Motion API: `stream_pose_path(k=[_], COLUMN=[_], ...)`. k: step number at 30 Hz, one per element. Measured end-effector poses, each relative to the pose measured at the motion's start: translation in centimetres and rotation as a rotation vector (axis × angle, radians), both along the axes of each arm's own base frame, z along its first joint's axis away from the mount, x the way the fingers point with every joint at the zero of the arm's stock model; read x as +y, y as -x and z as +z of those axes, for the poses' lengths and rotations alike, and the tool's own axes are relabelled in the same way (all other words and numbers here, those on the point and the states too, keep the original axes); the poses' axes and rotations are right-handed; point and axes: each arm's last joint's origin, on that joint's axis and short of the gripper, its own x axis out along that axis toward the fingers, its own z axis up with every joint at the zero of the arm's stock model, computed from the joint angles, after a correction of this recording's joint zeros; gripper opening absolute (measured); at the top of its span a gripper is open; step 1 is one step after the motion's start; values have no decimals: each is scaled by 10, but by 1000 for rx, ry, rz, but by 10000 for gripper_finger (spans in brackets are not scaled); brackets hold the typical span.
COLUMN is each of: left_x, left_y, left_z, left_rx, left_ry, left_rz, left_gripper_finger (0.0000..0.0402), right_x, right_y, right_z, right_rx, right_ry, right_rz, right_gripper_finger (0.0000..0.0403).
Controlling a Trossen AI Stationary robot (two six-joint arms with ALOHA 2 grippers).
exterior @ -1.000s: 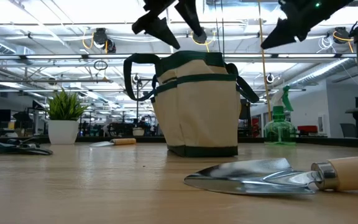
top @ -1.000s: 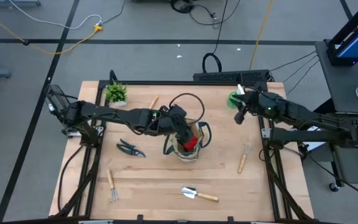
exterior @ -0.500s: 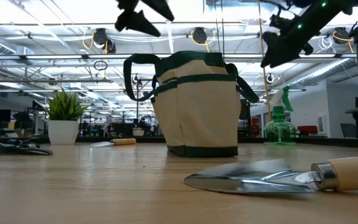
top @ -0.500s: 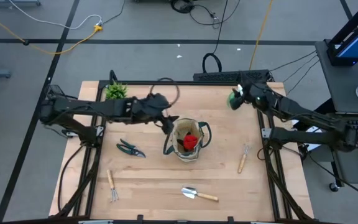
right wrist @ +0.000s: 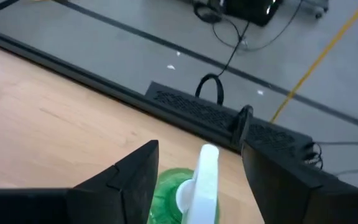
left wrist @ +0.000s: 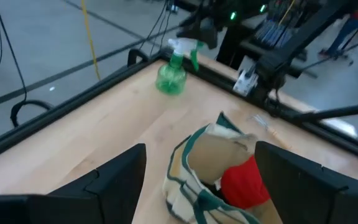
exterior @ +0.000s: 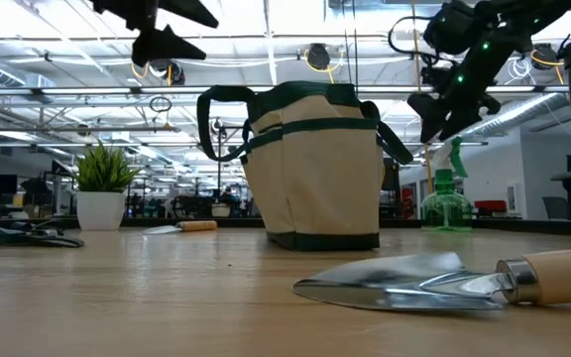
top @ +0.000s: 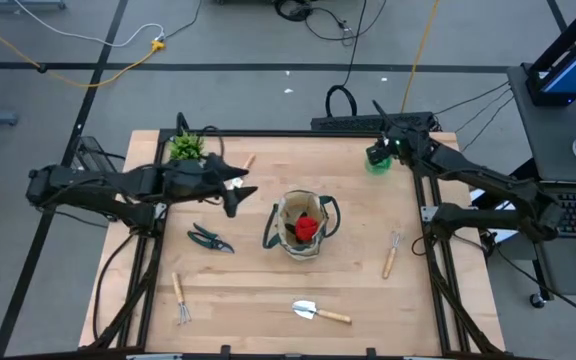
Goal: Pick & Place Garden tools in Gardening bag
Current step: Put the green spray bottle into the light brown gardening bag
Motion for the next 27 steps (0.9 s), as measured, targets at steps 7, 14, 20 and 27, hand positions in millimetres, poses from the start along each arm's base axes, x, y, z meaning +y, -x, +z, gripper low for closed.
stream_pose_path(k=[7,14,20,27], left_x=[-1,1,1,1], left_y=[20,24,24,24], left_z=[0,2,2,2], left_rx=[-47,-55,-43,-33], left_ry=[0,-16,-20,-51], left_rz=[-17,-14,-66,-76], left_gripper_finger=[308,308,308,308], right_x=[-3,-3,-3,-8], right_y=[3,4,3,0], right_z=[-5,-6,-7,-16], right_rx=[-68,-74,-67,-37], right_ry=[-92,-111,-117,-151], right_rz=[-24,-38,-40,-57], right_gripper_finger=[241,251,248,250])
